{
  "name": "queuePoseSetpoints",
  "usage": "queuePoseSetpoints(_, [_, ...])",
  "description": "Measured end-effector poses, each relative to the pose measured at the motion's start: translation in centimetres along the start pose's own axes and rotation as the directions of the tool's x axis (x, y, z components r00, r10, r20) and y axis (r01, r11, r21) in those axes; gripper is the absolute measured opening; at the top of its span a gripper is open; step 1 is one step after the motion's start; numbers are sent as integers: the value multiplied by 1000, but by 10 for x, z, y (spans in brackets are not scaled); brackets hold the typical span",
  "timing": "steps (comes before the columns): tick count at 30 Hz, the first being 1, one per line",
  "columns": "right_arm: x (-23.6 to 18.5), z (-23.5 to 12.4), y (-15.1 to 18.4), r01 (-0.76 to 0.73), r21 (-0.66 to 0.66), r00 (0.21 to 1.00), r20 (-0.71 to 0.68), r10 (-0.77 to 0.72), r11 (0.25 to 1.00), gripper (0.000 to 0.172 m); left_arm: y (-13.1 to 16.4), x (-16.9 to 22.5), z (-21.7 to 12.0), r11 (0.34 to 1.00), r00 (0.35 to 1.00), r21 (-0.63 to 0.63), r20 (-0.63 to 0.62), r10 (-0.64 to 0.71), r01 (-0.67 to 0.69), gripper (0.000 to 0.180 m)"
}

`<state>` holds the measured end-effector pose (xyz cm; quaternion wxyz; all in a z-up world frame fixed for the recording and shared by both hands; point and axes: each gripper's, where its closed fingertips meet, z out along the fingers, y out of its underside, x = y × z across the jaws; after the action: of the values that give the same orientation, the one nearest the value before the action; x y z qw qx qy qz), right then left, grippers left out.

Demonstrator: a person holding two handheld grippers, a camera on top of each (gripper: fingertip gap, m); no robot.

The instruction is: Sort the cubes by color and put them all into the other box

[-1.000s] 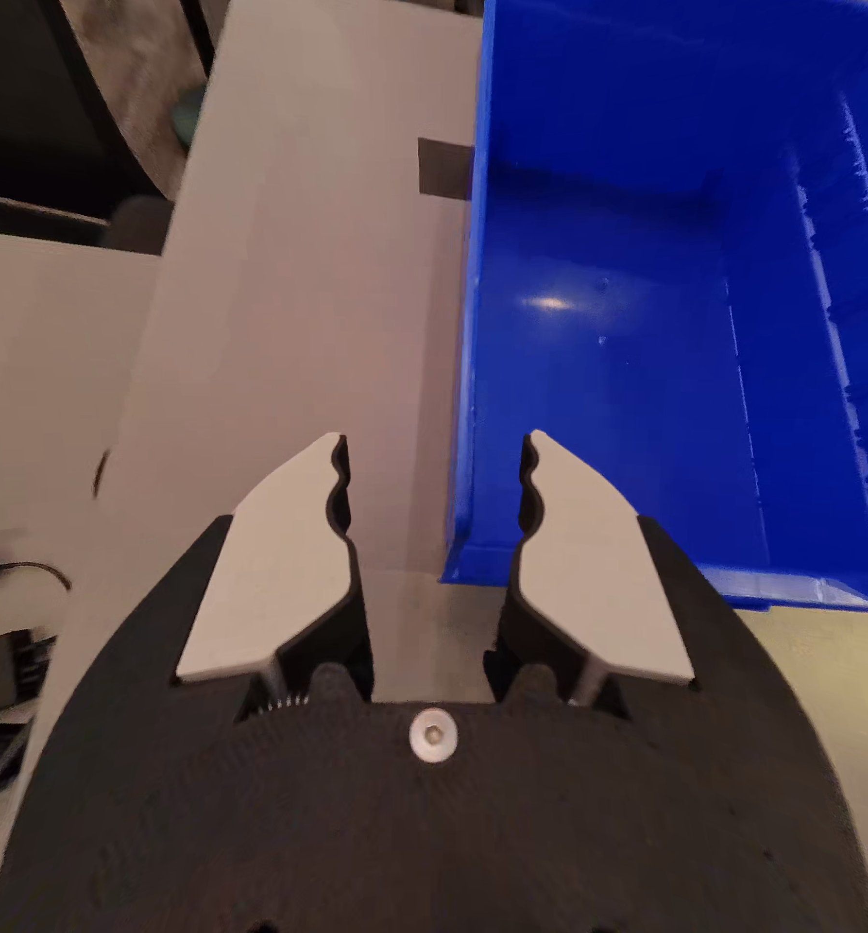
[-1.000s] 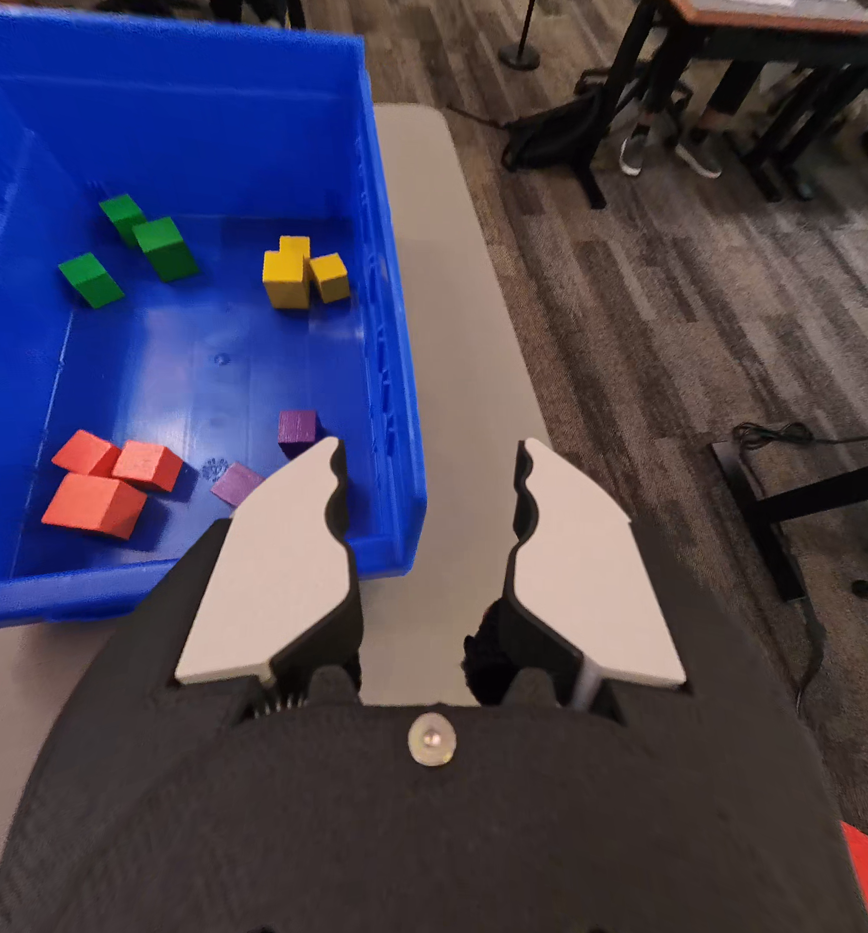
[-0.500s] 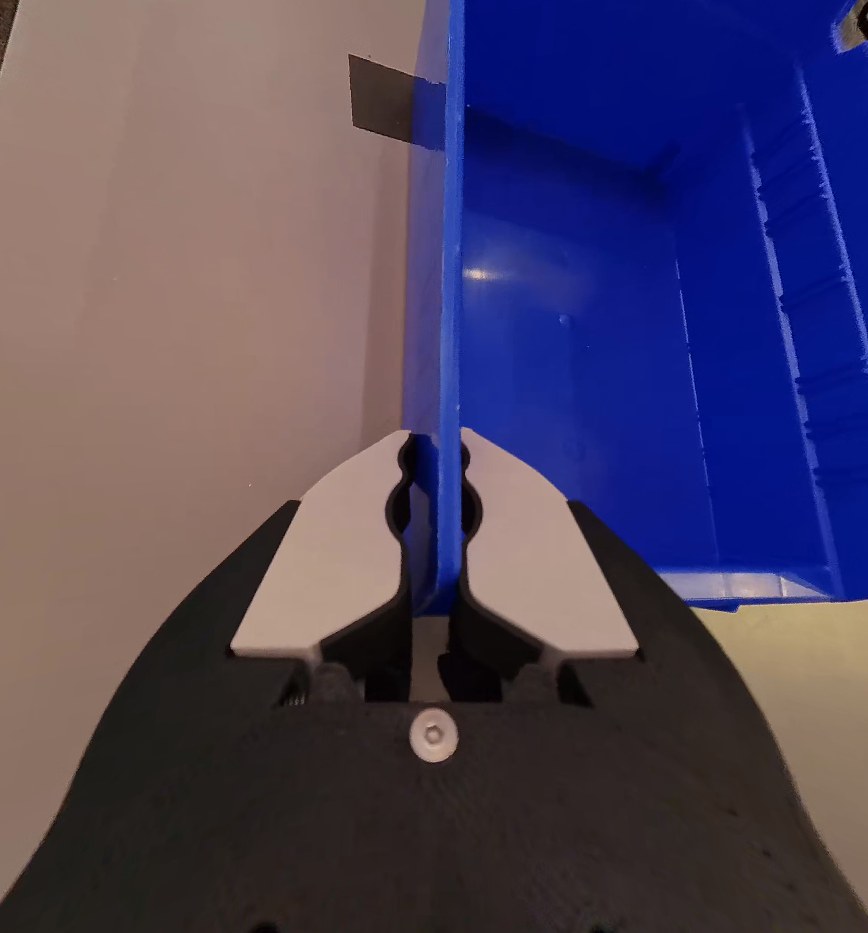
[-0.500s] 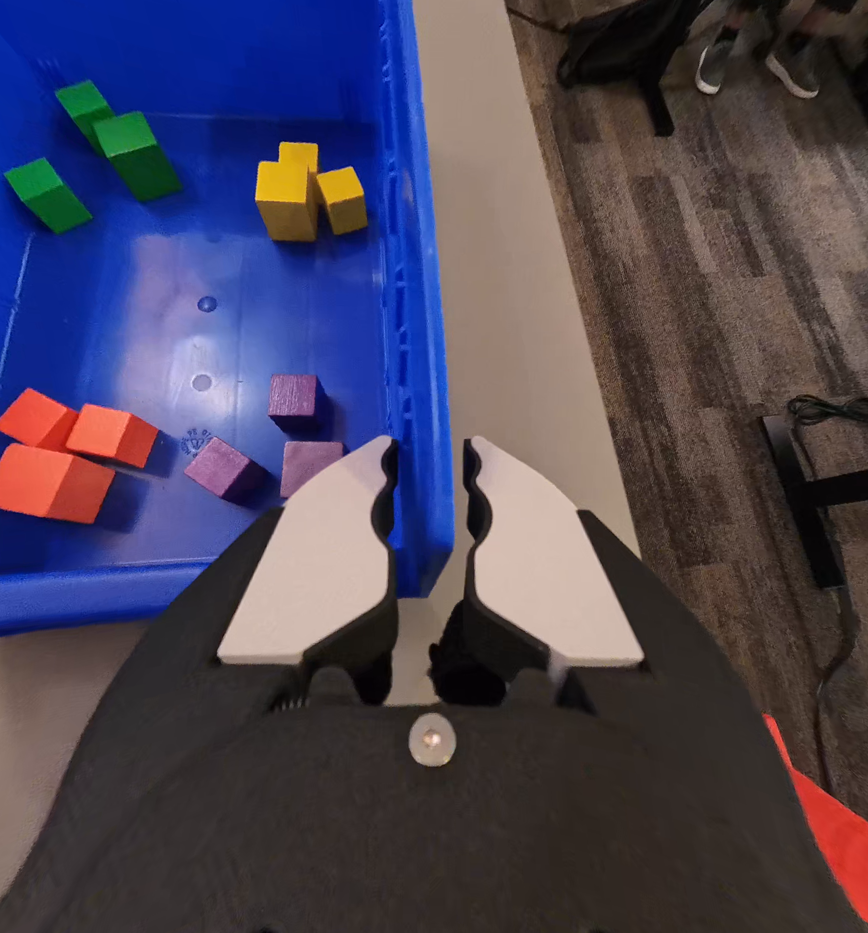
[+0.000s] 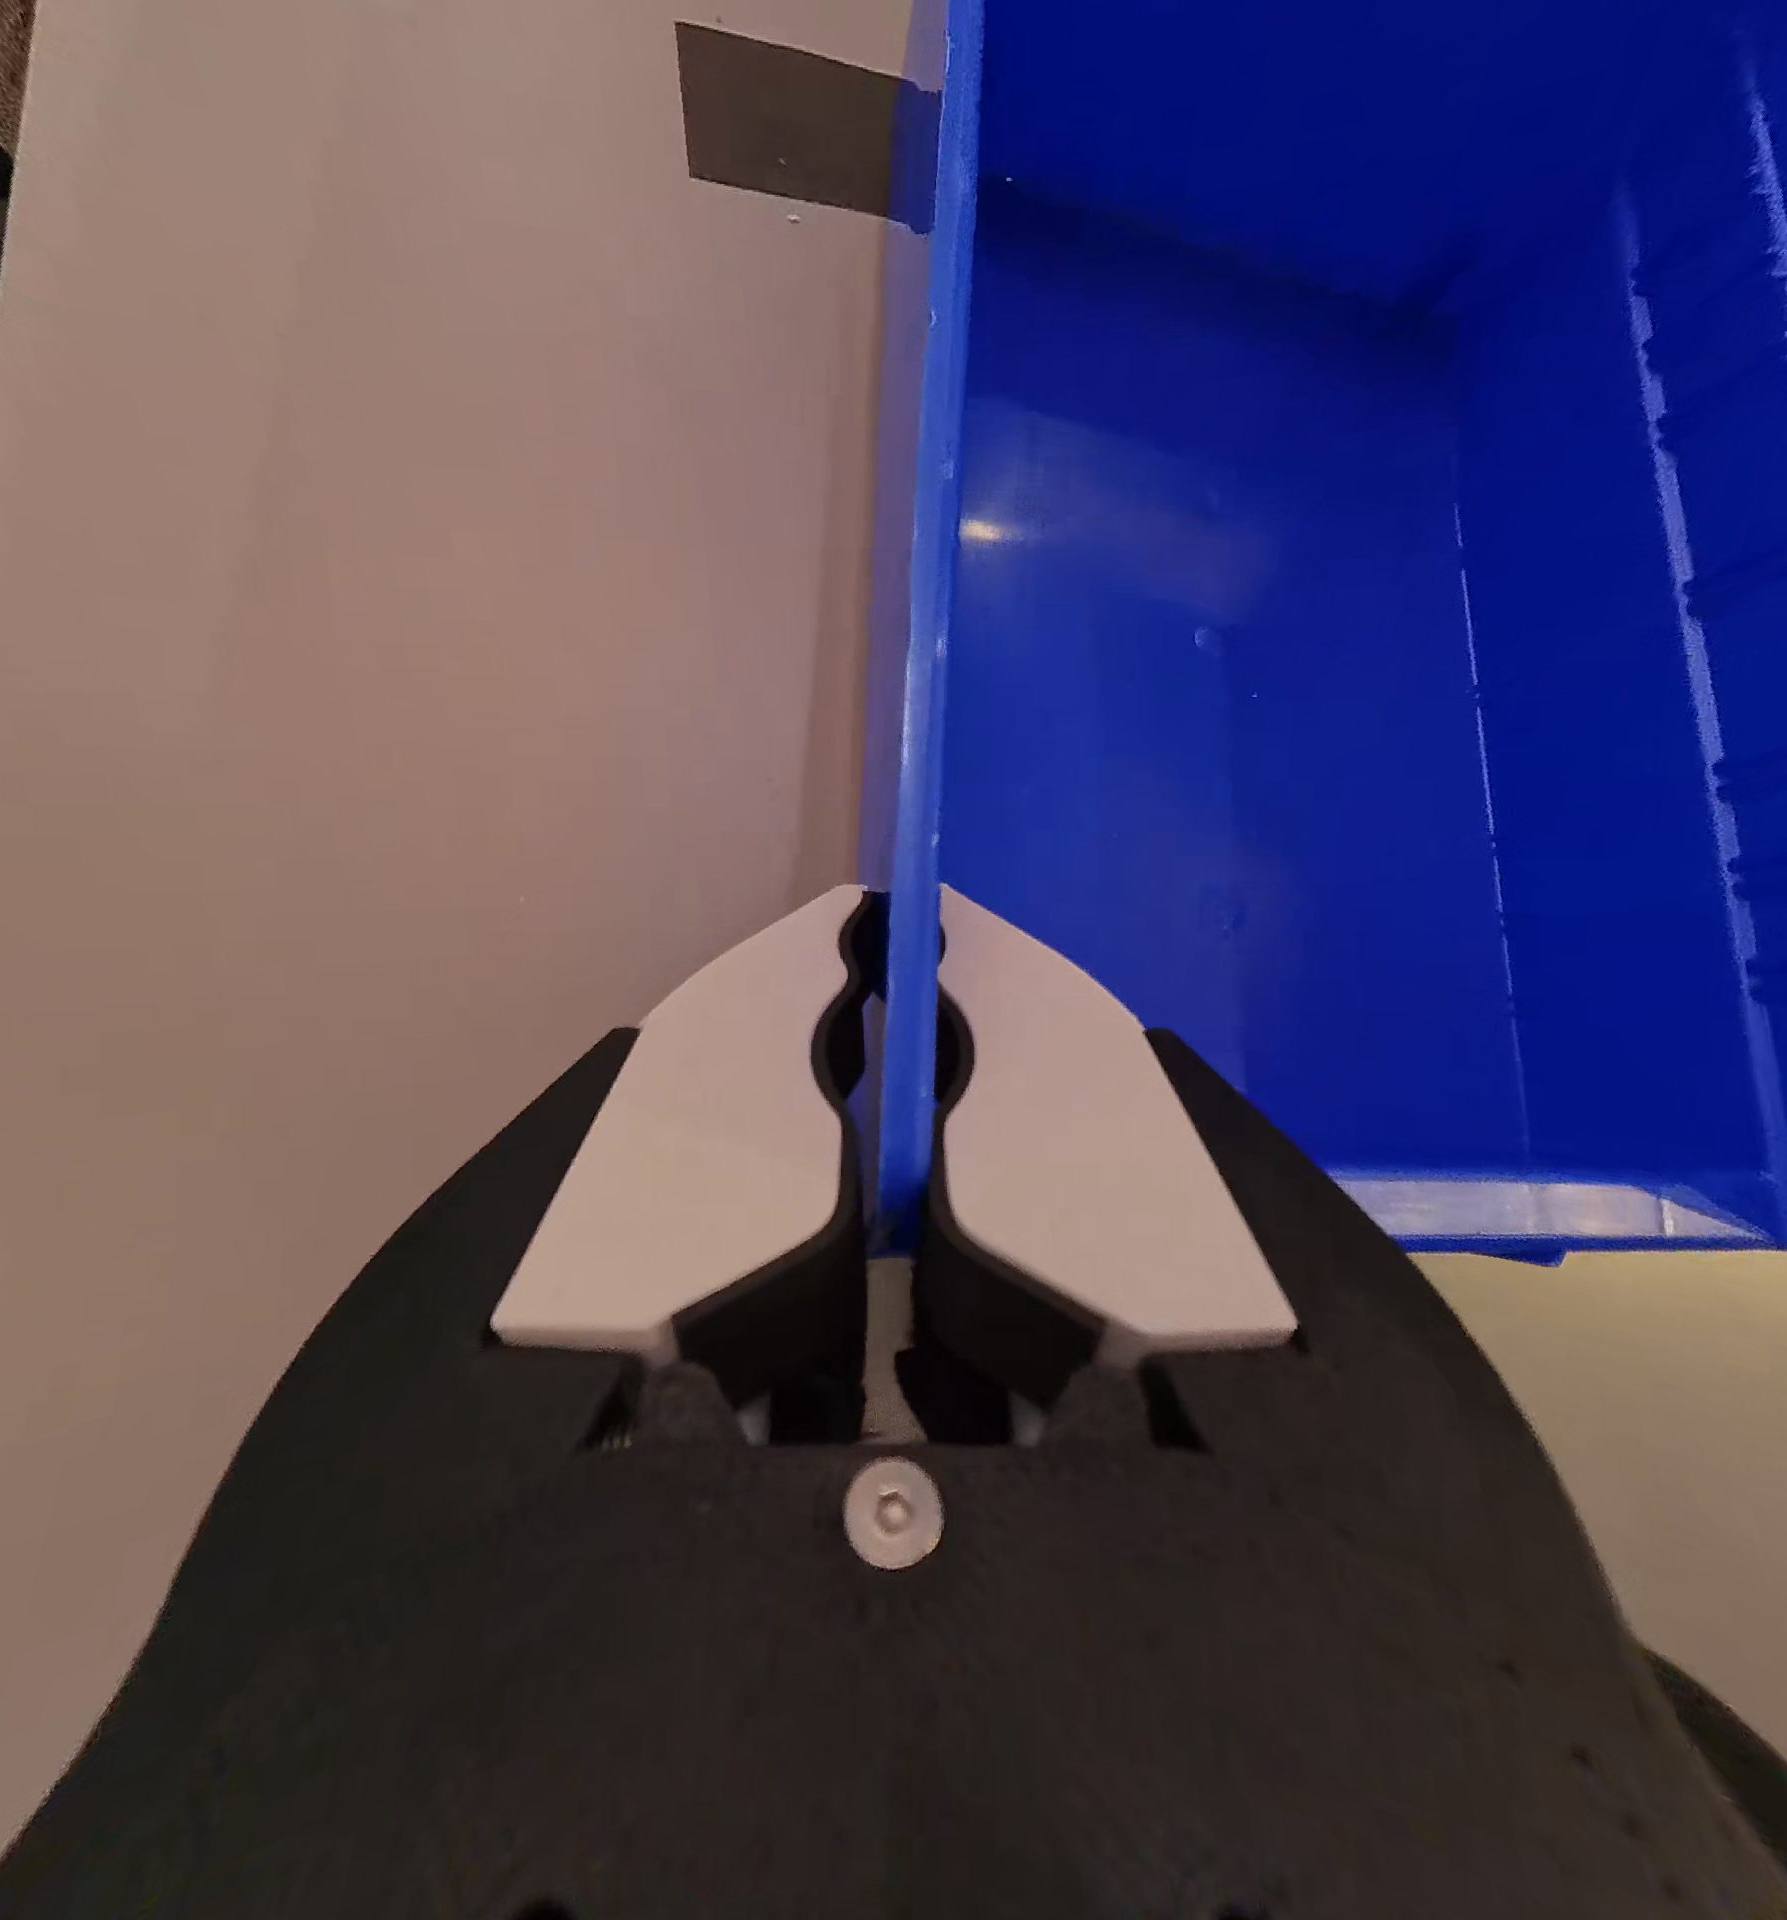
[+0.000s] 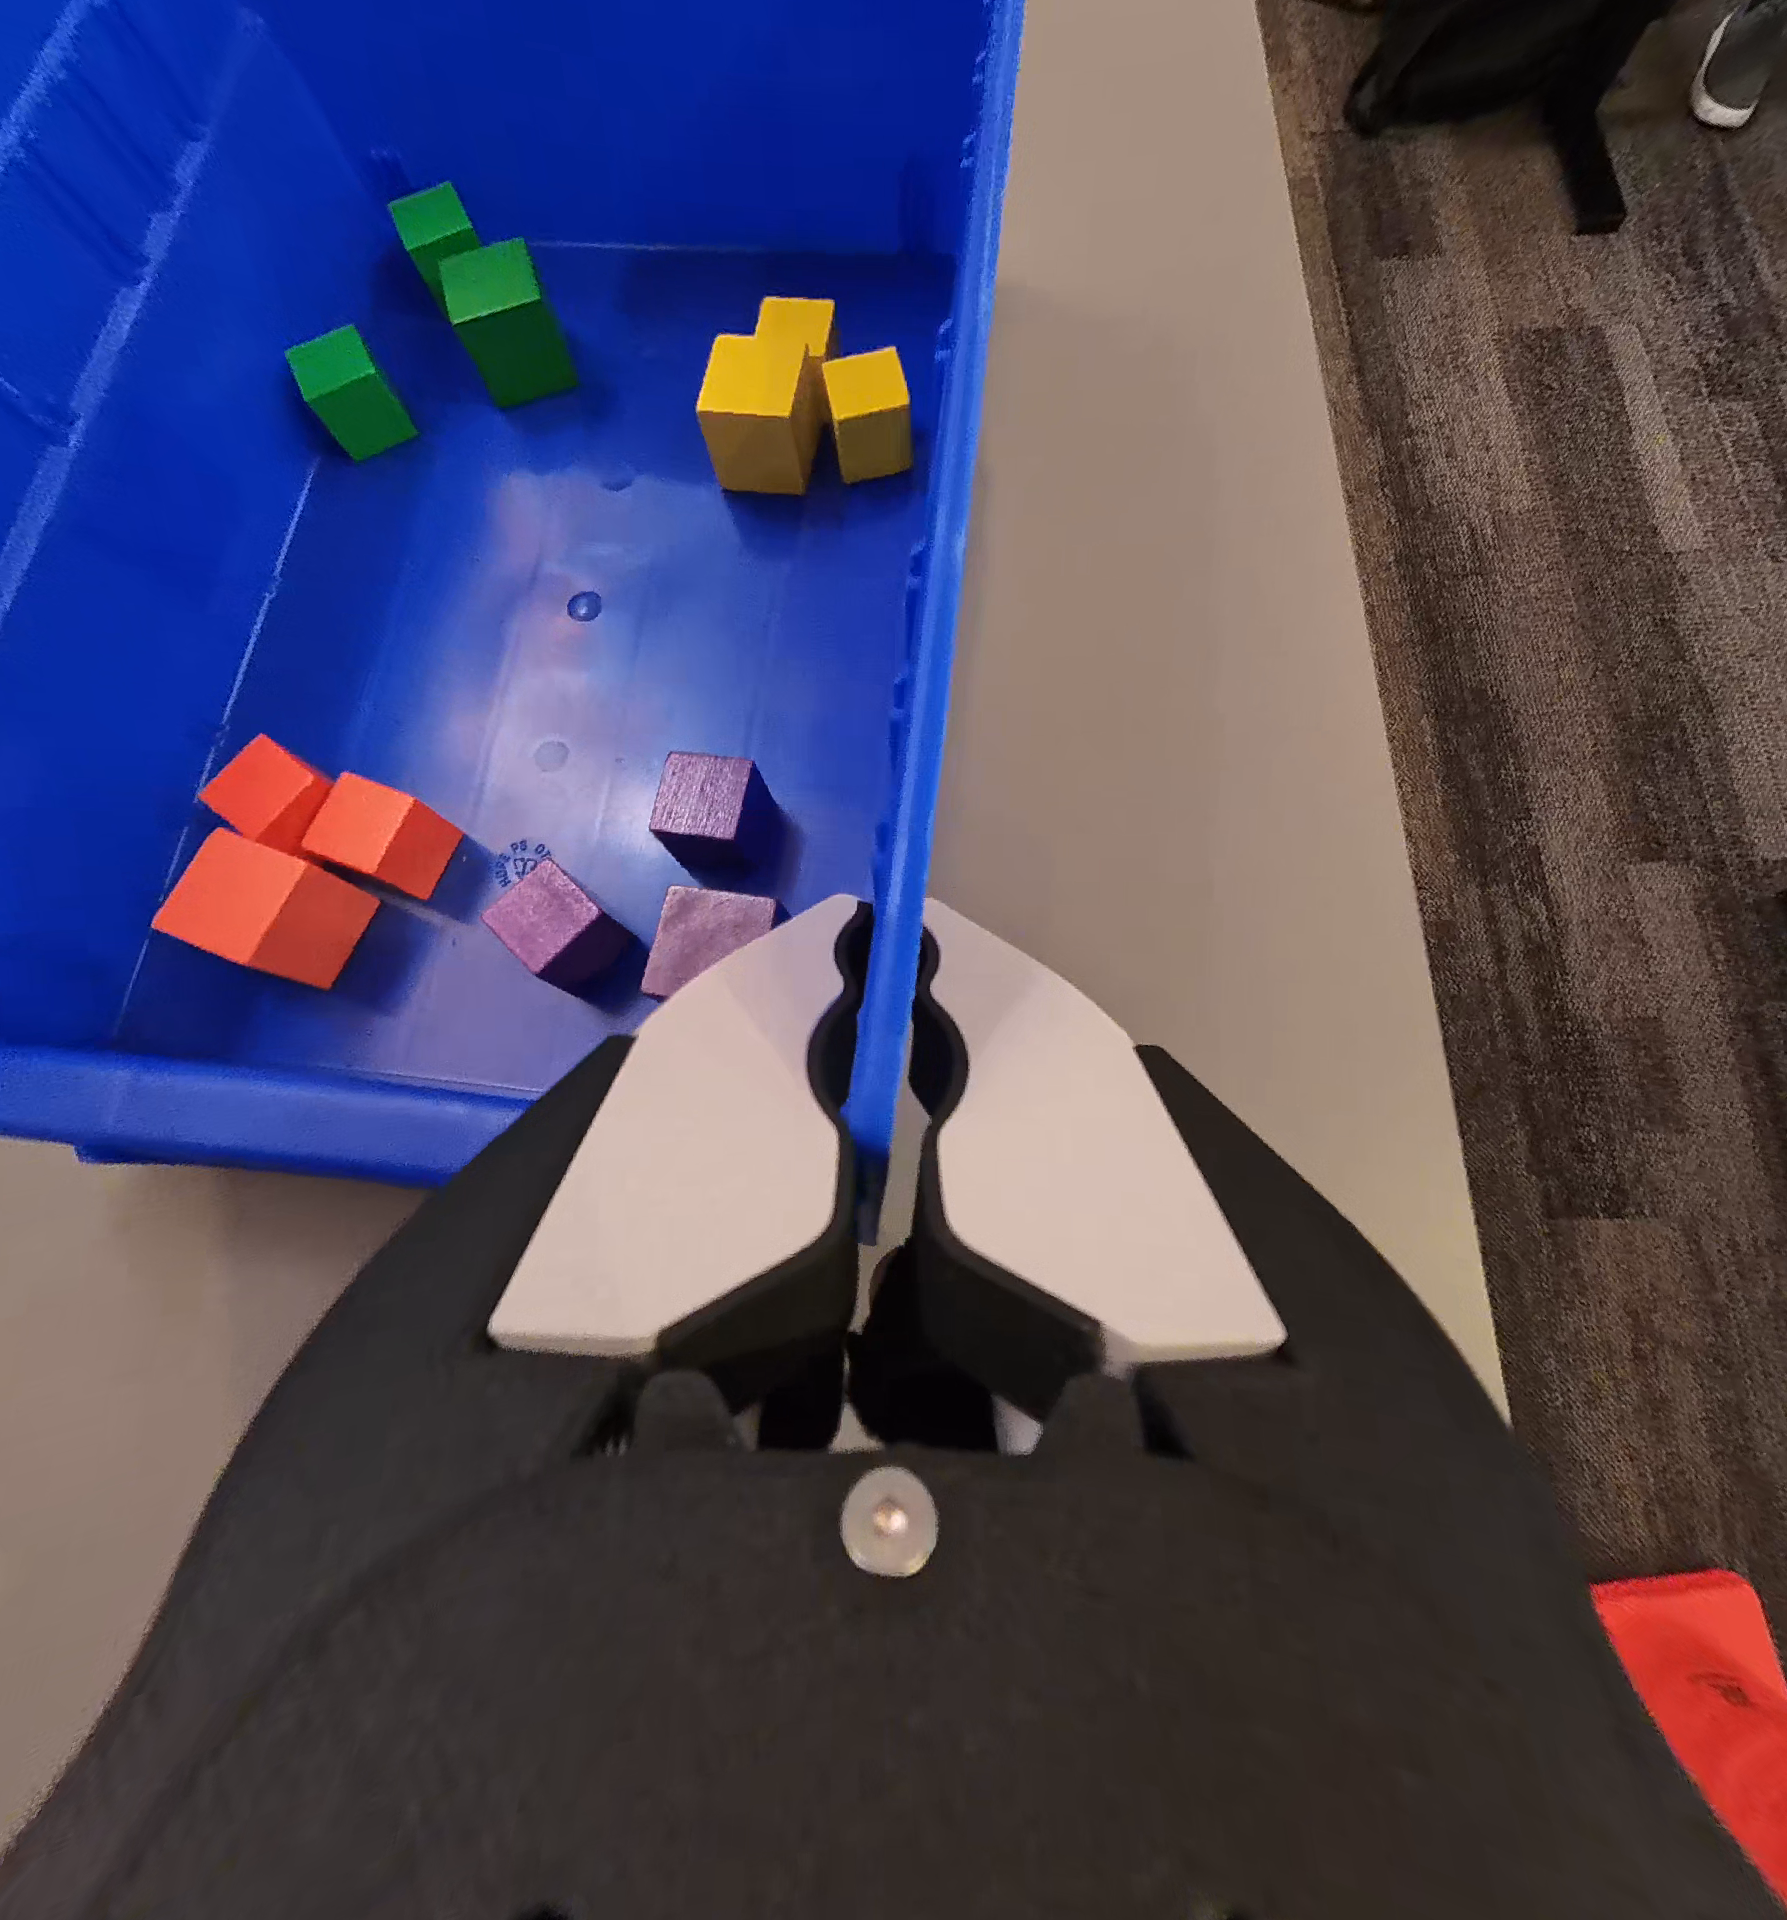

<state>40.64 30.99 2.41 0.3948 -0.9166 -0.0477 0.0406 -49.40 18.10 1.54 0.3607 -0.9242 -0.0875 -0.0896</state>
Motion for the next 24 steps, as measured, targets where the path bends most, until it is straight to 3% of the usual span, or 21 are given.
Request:
queuePoseSetpoints(14, [-20, -48, 19, 107, -102, 986, 137, -93, 989, 5, 59, 43, -79, 993, 999, -116, -44, 15, -20, 5])
queuePoseSetpoints(24, [-56, -77, 41, 311, -97, 901, 346, -261, 945, 5, 91, 82, -124, 976, 982, -166, -147, 119, -143, 5])
